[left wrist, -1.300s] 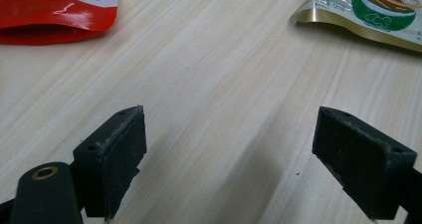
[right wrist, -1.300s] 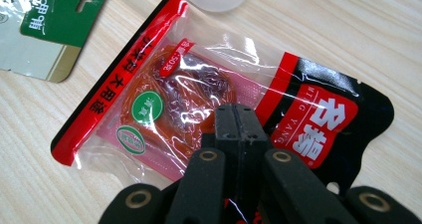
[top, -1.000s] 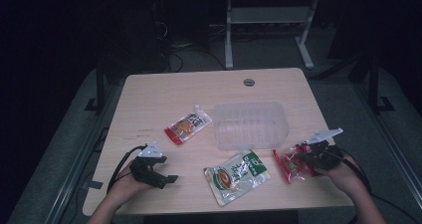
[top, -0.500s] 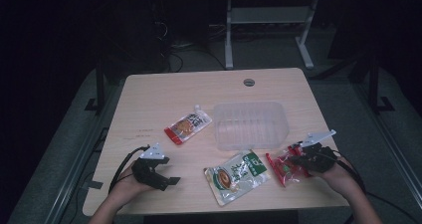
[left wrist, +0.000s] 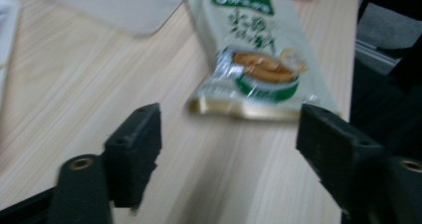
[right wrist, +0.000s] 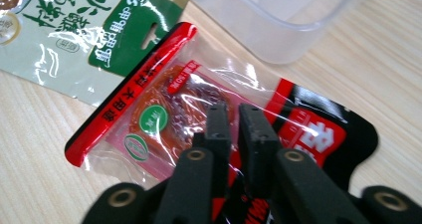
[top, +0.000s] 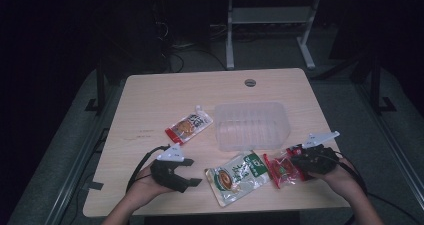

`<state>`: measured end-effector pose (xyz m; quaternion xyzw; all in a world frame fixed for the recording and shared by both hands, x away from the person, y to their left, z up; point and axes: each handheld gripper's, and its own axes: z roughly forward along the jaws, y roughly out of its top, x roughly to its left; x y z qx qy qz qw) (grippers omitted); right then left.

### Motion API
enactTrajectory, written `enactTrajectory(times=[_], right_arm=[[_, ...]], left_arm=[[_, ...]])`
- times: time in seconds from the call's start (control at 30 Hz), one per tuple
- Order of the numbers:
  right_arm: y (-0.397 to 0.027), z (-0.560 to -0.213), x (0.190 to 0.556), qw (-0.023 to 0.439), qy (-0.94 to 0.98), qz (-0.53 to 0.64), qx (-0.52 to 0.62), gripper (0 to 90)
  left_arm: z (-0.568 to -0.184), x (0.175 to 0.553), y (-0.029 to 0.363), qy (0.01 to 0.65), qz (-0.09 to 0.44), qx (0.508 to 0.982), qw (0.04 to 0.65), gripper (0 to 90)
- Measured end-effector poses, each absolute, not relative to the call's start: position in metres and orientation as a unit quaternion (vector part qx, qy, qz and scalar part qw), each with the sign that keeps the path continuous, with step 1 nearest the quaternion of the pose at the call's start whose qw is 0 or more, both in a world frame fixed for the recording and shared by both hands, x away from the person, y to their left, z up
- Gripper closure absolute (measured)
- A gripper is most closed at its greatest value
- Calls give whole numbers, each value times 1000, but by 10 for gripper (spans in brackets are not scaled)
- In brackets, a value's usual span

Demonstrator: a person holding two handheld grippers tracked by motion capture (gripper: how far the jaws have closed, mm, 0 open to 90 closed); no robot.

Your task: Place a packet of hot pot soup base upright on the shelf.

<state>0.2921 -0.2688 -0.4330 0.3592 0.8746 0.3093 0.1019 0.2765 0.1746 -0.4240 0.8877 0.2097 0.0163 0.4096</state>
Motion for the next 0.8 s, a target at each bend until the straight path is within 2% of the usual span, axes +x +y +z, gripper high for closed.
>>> enactTrajectory(times=[0.2, 0.23, 0.3, 0.4, 0.57, 0.8], right_arm=[[-278, -430, 289, 109, 862, 319, 379, 701], [-283, -429, 289, 109, 857, 321, 388, 648], [-285, -429, 288, 111, 854, 322, 394, 630], [-291, -427, 287, 118, 846, 326, 405, 542], [-299, -427, 286, 125, 838, 328, 417, 480], [-309, -429, 284, 127, 827, 330, 436, 425]], left_arm=[[-420, 279, 145, 189, -1, 892, 412, 516], [-420, 279, 139, 183, -4, 892, 413, 552], [-417, 280, 125, 170, -12, 895, 412, 588], [-417, 283, 101, 161, -18, 897, 411, 737], [-417, 290, 75, 146, -20, 902, 406, 895], [-418, 296, 48, 133, -22, 903, 407, 897]])
